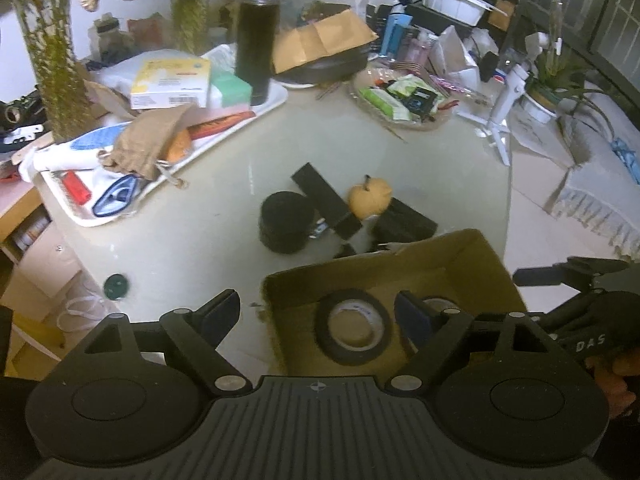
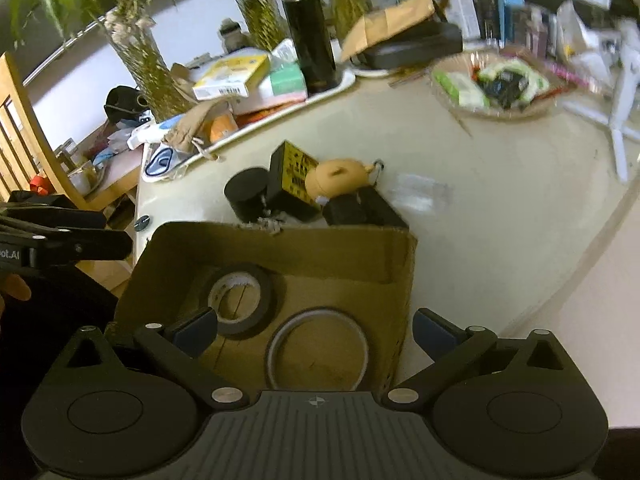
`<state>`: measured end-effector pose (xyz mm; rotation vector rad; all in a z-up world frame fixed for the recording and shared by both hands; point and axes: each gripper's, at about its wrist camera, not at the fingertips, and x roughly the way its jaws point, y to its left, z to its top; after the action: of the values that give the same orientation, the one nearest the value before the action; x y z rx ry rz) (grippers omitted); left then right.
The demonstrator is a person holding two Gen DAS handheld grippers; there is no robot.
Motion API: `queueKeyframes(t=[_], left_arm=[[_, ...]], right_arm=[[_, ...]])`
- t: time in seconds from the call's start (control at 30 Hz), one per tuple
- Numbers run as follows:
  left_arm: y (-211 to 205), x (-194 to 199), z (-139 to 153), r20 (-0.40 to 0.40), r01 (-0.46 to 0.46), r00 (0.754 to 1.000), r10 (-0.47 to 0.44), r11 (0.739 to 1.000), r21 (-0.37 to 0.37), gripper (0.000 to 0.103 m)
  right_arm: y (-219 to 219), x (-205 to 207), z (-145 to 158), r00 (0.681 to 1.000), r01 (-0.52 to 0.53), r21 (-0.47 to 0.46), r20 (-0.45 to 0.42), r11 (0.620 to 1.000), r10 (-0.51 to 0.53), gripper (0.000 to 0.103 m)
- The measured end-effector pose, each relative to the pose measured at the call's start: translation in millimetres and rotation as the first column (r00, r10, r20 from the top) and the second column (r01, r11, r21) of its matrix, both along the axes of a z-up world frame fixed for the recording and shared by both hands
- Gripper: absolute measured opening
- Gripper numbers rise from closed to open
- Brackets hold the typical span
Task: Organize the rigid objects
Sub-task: 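Lower both held tape rolls into the cardboard box and open both grippers, then grasp the black cylindrical container with the left gripper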
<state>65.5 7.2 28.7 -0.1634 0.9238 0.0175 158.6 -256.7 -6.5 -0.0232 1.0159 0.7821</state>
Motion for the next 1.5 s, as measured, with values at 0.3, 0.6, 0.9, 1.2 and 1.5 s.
queueKeyframes(t=[0.3,0.6,0.9,1.2,1.5], left_arm=[[19.7,-11.9,-4.8,-0.001,-0.061,0.998,0.061,0.998,0.005,0.085],[27.3,-12.6,-5.3,0.007,-0.084,0.996,0.084,0.996,-0.005,0.085],[24.4,-12.9,-8.6,0.016,-0.072,0.997,0.071,0.997,0.036,0.085],[19.1,-9.0,-9.5,0.03,-0.036,0.999,0.035,0.998,0.056,0.085],[12.6,7.9,-8.1,0.054,0.007,0.998,-0.012,0.997,0.082,0.085]], right_arm=[[6.3,-12.6,-1.3,1.0,-0.016,0.001,-0.018,1.0,0.016,0.103],[13.3,-24.2,-0.3,0.999,-0.052,-0.003,-0.008,0.999,0.052,0.103],[4.7,-21.2,5.7,1.0,-0.002,0.01,0.019,1.0,0.002,0.103],[3.8,-13.5,14.2,0.995,0.018,-0.046,0.097,0.999,-0.014,0.103],[2.9,6.1,22.2,0.992,0.029,-0.085,0.128,0.996,-0.018,0.103]])
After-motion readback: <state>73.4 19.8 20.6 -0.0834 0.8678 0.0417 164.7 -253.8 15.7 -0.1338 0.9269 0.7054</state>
